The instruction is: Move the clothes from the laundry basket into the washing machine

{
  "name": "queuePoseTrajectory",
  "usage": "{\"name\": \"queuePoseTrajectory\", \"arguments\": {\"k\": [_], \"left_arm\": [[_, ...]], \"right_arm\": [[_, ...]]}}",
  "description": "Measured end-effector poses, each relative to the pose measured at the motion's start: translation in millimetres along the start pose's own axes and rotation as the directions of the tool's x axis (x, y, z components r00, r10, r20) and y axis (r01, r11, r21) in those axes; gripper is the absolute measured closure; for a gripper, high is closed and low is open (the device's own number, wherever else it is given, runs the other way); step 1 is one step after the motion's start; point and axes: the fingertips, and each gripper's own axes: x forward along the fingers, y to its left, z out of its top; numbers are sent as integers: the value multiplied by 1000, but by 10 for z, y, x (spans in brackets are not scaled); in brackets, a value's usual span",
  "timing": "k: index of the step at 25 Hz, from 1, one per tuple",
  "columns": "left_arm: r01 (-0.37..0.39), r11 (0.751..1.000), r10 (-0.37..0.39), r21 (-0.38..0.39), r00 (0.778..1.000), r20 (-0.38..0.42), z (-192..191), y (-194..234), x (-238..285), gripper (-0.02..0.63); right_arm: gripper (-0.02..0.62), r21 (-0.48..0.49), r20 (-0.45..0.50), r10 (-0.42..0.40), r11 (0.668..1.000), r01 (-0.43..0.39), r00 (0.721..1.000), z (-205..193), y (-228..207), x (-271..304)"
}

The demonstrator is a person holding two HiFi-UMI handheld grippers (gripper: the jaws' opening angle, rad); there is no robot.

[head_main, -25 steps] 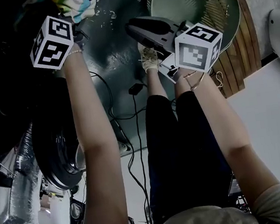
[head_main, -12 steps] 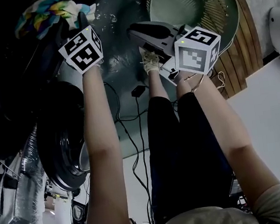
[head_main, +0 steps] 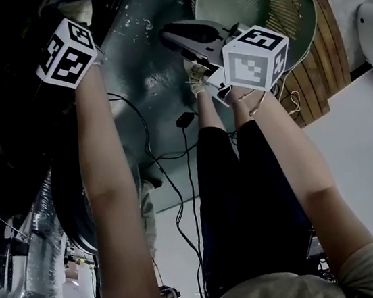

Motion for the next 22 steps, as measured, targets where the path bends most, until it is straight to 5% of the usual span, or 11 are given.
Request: {"name": "queuePoseTrajectory", "arguments": {"k": [7,12,15,22], "left_arm": [[-121,992,123,-36,990,63,287,216,292,571],[-83,995,83,-61,997,2,49,116,270,560],[-38,988,39,-148,999,1,50,56,105,359],[13,963,-26,-268,999,-48,53,-59,-654,348]], "right_arm": [[517,-7,-5,9,1000,-9,1000,10,27,15],[517,0,-13,8,1000,-8,1000,-20,32,-7],[517,-7,0,14,1000,-14,1000,44,92,-87],[517,-37,62,10,999,-7,998,381,456,-358]]}}
